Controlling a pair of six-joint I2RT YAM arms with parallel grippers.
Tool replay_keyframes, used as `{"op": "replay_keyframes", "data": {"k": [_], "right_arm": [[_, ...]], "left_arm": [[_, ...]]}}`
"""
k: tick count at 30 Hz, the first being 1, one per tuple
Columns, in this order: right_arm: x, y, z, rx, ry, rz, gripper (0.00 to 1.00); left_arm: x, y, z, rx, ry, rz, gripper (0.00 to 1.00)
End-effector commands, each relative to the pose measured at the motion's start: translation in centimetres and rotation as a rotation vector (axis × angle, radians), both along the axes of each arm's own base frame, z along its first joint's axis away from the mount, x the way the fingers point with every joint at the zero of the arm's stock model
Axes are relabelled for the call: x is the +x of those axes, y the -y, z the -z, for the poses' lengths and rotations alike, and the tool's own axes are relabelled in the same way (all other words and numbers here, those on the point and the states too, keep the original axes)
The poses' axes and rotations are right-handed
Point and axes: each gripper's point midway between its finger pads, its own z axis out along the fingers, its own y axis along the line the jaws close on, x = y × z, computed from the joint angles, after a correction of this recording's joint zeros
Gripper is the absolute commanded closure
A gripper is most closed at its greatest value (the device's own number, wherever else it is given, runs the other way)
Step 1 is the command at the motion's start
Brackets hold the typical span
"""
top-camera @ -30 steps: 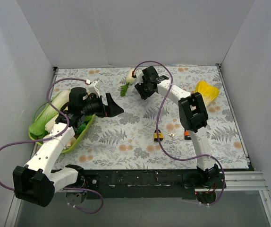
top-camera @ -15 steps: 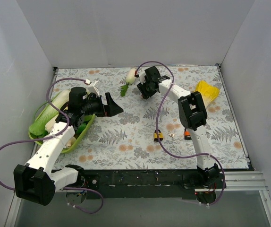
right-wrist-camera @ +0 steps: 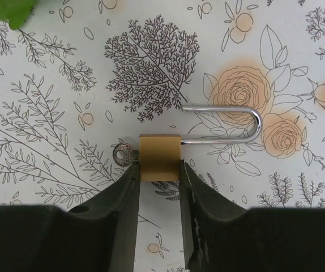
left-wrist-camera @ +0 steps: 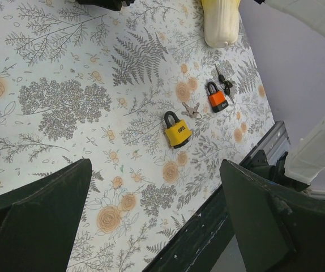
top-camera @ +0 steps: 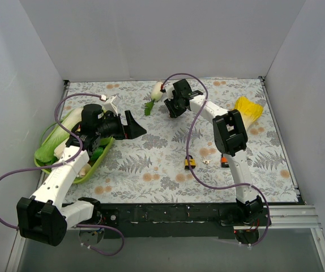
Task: Lock with the key
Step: Pick up the lock from the center of the board.
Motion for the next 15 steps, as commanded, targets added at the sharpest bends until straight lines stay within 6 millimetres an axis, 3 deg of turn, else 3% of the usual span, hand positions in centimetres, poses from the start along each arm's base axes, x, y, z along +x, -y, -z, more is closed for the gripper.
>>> {"op": "replay_keyframes", "data": {"k": [1, 3, 5, 6, 7, 8, 10, 12, 13, 15], "right_arm": [[0.6, -0.6, -0.5, 0.021, 0.018, -0.019, 0.7], [0.3, -0.5, -1.2, 0.021, 0.023, -0.025, 0.81], [-0.4, -0.2, -2.3, 0.022, 0.03, -0.038, 0.86], [-0.7, 0.0, -2.7, 0.018, 0.039, -0.051, 0.95], [-1.1, 0.0, -4.9, 0.038, 0.071, -0.067, 0.99], [-2.1, 0.5, -4.4, 0.033, 0.06, -0.081, 0.99], [-3.3, 0.4, -6.1, 0.053, 0.089, -0.141, 0.99], [-5.4, 1.0, -8.2, 0.064, 0.126, -0.218, 0.99], [-6.4, 0.9, -10.8, 0.077, 0.194, -0.281, 0.99], [-8.5, 1.5, -10.9, 0.074, 0.201, -0.343, 0.99]], "left_arm": [[0.0, -0.2, -0.9, 0.001, 0.031, 0.011, 0.02], [-0.1, -0.1, -1.2, -0.005, 0.03, 0.021, 0.02], [-0.3, 0.1, -1.4, -0.013, 0.024, 0.032, 0.02], [-0.5, 0.1, -1.7, -0.018, 0.027, 0.037, 0.02], [-0.5, 0.1, -1.8, -0.016, 0.031, 0.038, 0.02], [-0.5, 0.1, -1.9, -0.014, 0.028, 0.034, 0.02], [-0.5, -0.1, -2.3, -0.012, 0.035, 0.027, 0.02], [-0.7, -0.1, -2.3, -0.012, 0.022, 0.022, 0.02], [-0.6, -0.2, -2.3, -0.011, 0.016, 0.019, 0.02], [-0.7, -0.2, -1.8, -0.005, -0.023, 0.021, 0.02]]}}
